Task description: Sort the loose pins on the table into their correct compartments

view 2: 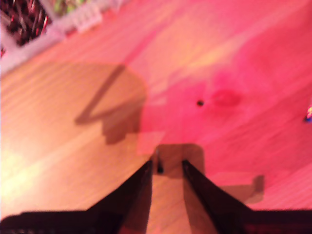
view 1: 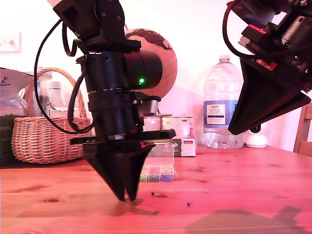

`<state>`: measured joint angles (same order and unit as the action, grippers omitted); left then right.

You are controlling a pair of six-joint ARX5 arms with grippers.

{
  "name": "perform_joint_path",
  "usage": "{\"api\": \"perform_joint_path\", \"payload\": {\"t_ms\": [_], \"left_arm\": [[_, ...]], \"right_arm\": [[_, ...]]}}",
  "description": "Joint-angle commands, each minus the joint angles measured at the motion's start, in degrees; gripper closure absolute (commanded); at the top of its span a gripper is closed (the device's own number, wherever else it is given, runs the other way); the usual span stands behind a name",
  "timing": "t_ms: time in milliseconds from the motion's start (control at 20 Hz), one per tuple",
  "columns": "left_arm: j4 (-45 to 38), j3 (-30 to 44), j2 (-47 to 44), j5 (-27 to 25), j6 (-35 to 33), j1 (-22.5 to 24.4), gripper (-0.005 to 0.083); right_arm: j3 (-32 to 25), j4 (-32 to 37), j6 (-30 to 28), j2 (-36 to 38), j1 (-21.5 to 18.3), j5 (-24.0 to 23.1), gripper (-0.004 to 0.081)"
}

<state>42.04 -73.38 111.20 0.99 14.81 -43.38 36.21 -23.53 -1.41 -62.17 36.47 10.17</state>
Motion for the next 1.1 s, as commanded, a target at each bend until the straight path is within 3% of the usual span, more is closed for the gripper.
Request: {"api": "perform_joint_path", "payload": {"t_ms": [0,200,700,1050], "left_arm": [[0.68,1.16,3.58,-0.26,-0.24,0.04,0.0611],[0.00,1.14,3.58,-0.20,-0.26,0.13,0.0614],[-0.11,1.14,3.58,0.04,-1.33,0.13,0.0794],[1.36,-0.15,3.50,0.04,-2.60,0.15,0.0793]], "right_arm": [[0.57,0.39,0.07,-0.17,0.11,0.37,0.0783],[0.57,0.39,0.07,-0.17,0.11,0.37,0.0783],[0.57,0.42,0.07,-0.17,0.11,0.37,0.0783],[0.57,0.44,0.04,-0.17,0.11,0.37,0.0783]]}}
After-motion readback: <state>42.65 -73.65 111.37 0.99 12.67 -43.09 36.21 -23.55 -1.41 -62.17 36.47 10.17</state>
